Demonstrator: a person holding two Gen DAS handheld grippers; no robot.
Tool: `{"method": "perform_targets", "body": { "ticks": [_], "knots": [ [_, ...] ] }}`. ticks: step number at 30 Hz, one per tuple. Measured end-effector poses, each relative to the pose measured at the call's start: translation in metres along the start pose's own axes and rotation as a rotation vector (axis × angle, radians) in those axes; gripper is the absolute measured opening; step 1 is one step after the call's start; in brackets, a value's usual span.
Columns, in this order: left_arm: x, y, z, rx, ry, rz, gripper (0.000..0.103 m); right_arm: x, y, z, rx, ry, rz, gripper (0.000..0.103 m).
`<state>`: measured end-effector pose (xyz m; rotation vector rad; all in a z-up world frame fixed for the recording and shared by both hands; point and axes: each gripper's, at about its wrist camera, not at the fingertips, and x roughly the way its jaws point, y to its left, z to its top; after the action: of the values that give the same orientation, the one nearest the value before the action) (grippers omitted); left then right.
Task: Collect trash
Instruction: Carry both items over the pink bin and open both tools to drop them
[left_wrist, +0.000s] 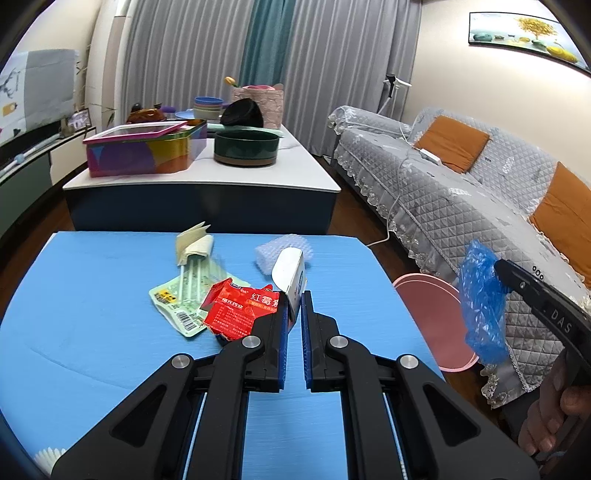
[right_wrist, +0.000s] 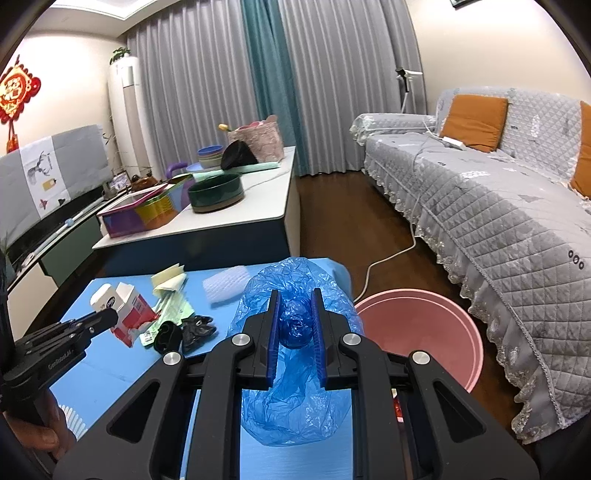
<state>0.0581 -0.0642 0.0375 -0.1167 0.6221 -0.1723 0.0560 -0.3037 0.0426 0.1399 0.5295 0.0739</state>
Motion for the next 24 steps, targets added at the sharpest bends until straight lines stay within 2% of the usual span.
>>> {"method": "perform_targets", "body": {
  "ticks": [13, 24],
  "knots": [
    [0.007, -0.034, 0.01, 0.026, 0.014, -0.051, 0.007, -0.008, -0.053, 0.021, 0.05, -0.014, -0.084, 0.016],
    [0.028, -0.087, 0.027, 0.076, 0.027, -0.129, 0.007, -0.004, -0.105, 0.032, 0.118, -0.007, -0.165, 0.016]
  ]
}}
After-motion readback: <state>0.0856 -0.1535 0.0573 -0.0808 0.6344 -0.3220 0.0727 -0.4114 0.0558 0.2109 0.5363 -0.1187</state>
